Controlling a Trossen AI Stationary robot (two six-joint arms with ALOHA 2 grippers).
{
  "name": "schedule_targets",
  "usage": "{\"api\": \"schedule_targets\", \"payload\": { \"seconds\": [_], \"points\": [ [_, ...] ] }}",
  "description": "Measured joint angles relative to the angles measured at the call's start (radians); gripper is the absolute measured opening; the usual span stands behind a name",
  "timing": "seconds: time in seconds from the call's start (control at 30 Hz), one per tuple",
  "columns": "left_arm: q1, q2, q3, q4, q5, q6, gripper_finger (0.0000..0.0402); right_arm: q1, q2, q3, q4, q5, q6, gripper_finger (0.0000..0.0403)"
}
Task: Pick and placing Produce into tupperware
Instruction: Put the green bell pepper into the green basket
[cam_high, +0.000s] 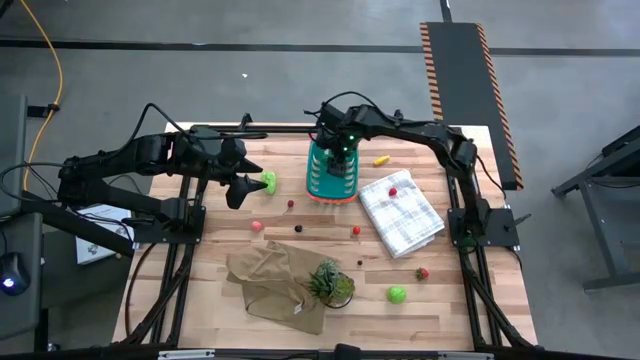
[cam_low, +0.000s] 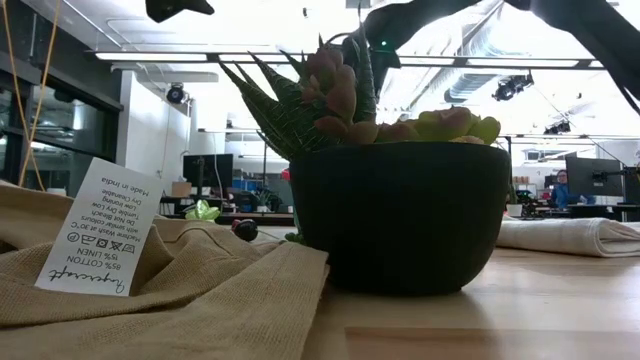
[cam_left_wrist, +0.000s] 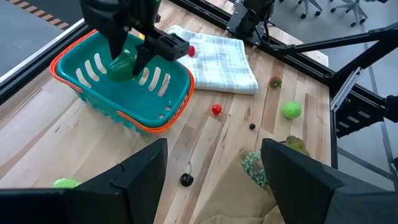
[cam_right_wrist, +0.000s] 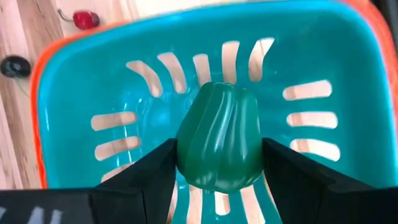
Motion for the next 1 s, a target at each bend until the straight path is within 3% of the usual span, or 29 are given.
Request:
{"api": "schedule_targets", "payload": {
  "seconds": [1.0],
  "points": [
    [0.000, 0.000, 0.000, -0.007, 0.000, 0.000, 0.0248, 0.015, 0.095, -0.002, -0.023, 0.009, -0.018, 0.0210]
  ]
}}
